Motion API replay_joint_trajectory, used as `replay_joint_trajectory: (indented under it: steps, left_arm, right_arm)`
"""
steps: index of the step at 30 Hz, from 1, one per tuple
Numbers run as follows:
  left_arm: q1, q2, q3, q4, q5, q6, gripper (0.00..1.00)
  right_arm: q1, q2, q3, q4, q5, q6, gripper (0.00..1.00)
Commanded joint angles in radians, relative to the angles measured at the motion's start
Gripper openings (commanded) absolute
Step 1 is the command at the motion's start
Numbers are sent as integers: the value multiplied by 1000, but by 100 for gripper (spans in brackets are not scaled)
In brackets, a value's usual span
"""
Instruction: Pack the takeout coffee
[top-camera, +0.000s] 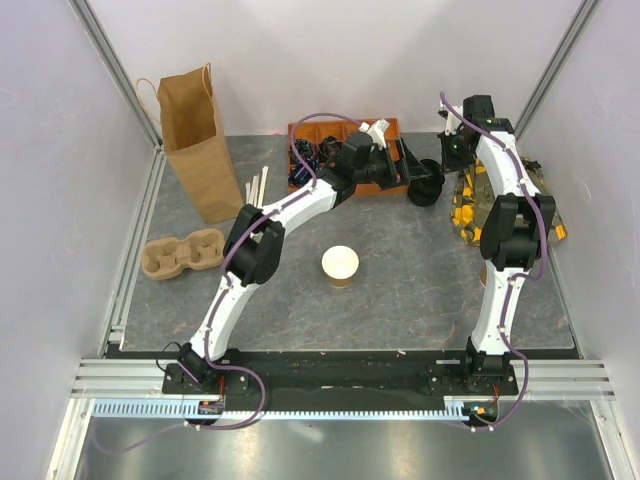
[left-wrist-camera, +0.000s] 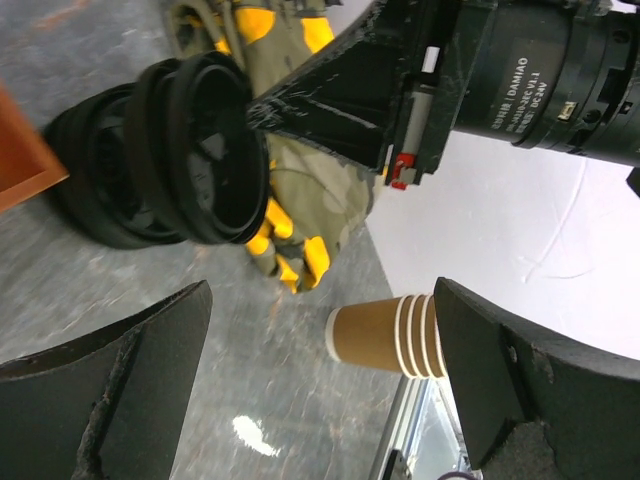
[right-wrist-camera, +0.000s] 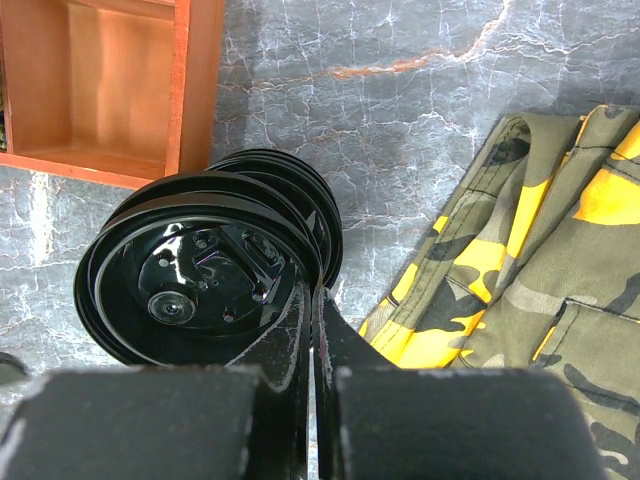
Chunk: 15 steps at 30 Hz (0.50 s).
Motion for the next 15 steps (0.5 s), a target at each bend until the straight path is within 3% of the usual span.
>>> replay_joint_trajectory:
  steps: [1, 15]
  left_arm:
    - [-5, 34, 63, 134, -4, -64, 100]
    - [-10, 101, 86, 193, -13, -68, 100]
  right_arm:
    - [-3, -57, -2, 24, -15, 22, 0]
    - [-3, -65, -16, 26, -30, 15, 0]
